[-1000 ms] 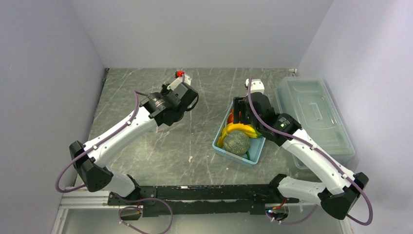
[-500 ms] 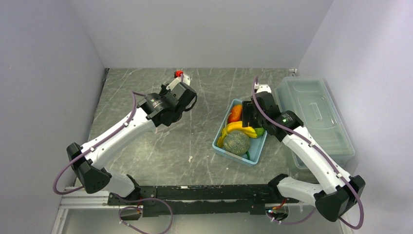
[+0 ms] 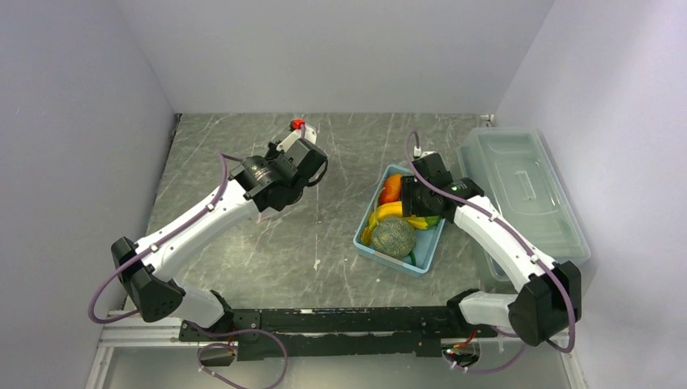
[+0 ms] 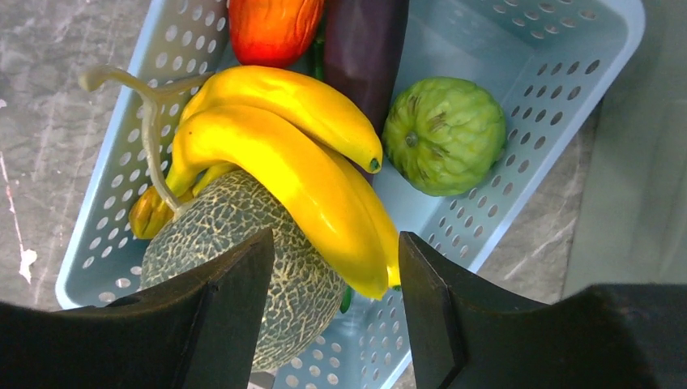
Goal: Place the food in the zip-top bag and seal the zipper
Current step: Pick up the fake fruit from the bin.
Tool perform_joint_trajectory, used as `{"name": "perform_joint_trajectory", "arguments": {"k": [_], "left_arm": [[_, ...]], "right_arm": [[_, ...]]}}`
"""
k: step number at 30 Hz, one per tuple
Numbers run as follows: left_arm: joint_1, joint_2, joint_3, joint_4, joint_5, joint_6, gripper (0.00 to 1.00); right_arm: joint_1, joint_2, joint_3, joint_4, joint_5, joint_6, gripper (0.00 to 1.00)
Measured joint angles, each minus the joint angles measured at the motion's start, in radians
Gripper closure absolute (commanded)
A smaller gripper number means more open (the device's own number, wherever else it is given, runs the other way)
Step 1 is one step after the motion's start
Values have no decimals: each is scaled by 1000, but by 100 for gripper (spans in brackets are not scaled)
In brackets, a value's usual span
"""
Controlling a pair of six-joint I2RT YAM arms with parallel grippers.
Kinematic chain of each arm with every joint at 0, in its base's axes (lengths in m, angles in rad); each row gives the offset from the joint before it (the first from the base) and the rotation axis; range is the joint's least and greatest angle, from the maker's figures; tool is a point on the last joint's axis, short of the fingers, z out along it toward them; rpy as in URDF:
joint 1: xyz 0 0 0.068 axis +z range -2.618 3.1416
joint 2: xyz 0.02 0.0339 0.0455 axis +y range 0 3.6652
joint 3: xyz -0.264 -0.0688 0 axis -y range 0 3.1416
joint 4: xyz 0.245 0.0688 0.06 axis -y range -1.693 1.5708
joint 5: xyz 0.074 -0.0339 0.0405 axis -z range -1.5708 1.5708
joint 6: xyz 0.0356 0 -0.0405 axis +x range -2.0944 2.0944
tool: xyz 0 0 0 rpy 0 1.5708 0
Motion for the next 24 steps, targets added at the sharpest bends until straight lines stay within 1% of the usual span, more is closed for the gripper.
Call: {"name": "perform_joint_trajectory", "arguments": {"k": [6,9,10,16,18,20,24], "left_arm": [[0,0,-2,0,0,-1,100],[0,0,-3,-1,0,-1,100],[0,0,-3,-1,0,-1,100],[0,-12,-18,-2,0,-3,100],[0,-13,-19,-3,-1,-3,100],[0,-13,-19,-3,0,-3,100],[0,-13,-19,-3,0,-3,100]], "right_arm": [[-15,35,-34,40,-22,-4,39],[-19,56,-48,61,-29,-4,43],[-19,63,-51,65,-33,-4,45],[-20,78,-55,79,-62,-12,78],[-19,77,-55,89,-68,-12,86],[-21,75,-55,90,-59,-10,91],[-21,53,-55,72,-34,-10,97]]}}
